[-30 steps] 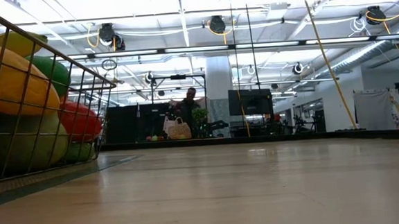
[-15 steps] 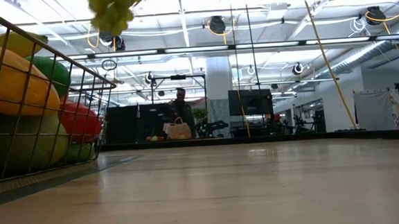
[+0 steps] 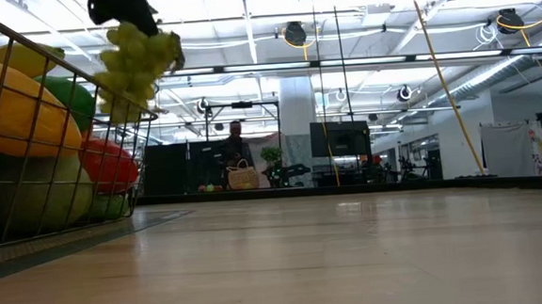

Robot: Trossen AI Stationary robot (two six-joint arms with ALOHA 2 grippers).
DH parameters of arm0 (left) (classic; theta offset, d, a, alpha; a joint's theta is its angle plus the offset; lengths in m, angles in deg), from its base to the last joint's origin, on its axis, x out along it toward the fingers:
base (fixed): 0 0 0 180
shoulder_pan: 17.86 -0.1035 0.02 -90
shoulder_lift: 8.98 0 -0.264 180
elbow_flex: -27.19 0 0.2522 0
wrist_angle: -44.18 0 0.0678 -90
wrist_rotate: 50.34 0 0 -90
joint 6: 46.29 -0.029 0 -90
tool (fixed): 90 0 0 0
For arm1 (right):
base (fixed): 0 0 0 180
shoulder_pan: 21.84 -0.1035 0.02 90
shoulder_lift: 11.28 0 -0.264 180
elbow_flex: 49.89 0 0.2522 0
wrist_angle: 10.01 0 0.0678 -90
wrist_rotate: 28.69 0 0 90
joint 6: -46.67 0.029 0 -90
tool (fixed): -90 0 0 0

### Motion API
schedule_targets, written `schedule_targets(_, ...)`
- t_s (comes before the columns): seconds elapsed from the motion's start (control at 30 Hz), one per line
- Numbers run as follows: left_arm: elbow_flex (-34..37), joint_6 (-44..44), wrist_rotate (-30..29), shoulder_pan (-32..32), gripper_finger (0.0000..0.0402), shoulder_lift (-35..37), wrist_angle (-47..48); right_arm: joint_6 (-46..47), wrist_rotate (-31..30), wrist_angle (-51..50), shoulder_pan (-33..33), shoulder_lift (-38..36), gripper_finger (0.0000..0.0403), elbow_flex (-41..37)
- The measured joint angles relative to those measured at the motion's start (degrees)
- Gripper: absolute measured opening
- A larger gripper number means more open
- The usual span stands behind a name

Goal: Build produce basket
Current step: Put the green grapes into the wire basket

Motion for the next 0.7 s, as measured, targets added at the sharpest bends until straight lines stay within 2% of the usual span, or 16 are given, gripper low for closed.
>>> schedule_targets(0.2, 5.12, 1.92, -0.24, -0.03, 0.0011, 0.05, -2.49, 0.87, -1.40, 0.09, 0.00, 0.00, 0.0203, 0.00)
schedule_targets(0.4, 4.86, 5.74, -1.06, 0.94, 0.0020, 0.01, -1.76, 0.89, -1.40, 0.45, 0.04, 0.07, 0.0203, 0.00)
schedule_targets(0.53, 3.39, 8.67, -0.51, 1.80, 0.0019, 0.05, 2.92, 0.90, -1.40, 0.46, 0.04, 0.07, 0.0203, 0.00)
schedule_targets(0.7, 2.75, 14.99, 3.69, 1.89, 0.0027, 0.08, 11.23, 0.90, -1.40, 0.46, 0.04, 0.07, 0.0203, 0.00)
